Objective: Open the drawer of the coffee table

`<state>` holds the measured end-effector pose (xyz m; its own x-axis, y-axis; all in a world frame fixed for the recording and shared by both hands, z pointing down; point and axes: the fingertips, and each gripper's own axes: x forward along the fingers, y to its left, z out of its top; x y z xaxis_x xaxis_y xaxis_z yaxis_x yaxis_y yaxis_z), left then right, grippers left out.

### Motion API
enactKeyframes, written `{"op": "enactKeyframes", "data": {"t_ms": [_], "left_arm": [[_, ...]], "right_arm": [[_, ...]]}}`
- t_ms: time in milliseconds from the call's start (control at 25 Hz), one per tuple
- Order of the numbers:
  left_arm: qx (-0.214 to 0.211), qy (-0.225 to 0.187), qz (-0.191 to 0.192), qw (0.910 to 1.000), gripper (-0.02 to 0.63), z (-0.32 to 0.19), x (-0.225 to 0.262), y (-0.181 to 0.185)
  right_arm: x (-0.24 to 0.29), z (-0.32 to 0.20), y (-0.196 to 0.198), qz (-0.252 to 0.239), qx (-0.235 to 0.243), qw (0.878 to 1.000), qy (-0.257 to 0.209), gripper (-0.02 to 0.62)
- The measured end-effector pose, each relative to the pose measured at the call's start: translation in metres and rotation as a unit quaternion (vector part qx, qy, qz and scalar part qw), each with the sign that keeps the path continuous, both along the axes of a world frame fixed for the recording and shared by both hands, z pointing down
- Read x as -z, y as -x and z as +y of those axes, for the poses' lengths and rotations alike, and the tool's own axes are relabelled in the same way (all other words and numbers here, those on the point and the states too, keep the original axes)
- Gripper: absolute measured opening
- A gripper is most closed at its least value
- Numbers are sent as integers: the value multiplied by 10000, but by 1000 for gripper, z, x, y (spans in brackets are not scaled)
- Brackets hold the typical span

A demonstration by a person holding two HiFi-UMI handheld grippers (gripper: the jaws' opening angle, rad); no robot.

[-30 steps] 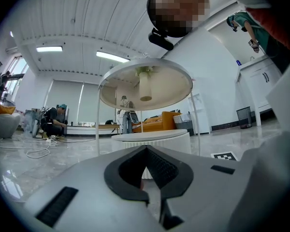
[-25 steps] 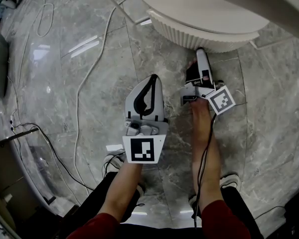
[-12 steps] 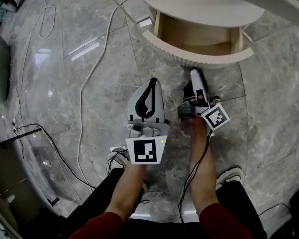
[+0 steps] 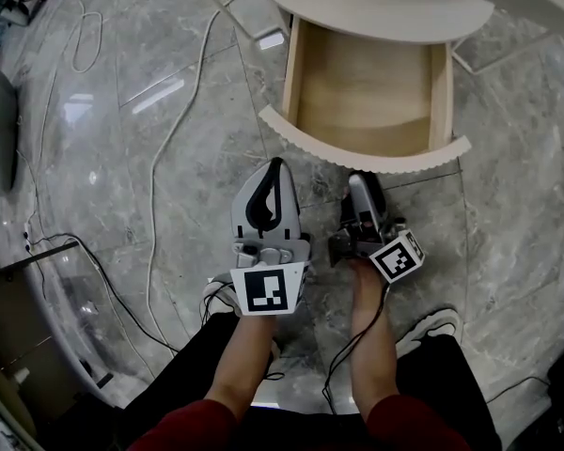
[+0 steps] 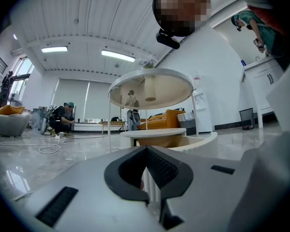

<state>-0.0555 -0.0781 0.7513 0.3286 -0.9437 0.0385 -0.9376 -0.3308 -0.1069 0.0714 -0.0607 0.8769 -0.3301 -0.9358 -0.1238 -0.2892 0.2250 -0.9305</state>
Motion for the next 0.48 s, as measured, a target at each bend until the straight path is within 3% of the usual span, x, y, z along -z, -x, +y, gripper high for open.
{"op": "enactKeyframes", "data": {"t_ms": [320, 480], "left_arm": [[-44, -196, 19, 9998, 12, 5, 15, -1], [-60, -236, 11, 9997, 12, 9, 19, -3]], "right_arm": [[-4, 33, 1, -119, -13, 9998, 174, 284], [7, 28, 5, 3, 134, 9999, -41, 284]]}}
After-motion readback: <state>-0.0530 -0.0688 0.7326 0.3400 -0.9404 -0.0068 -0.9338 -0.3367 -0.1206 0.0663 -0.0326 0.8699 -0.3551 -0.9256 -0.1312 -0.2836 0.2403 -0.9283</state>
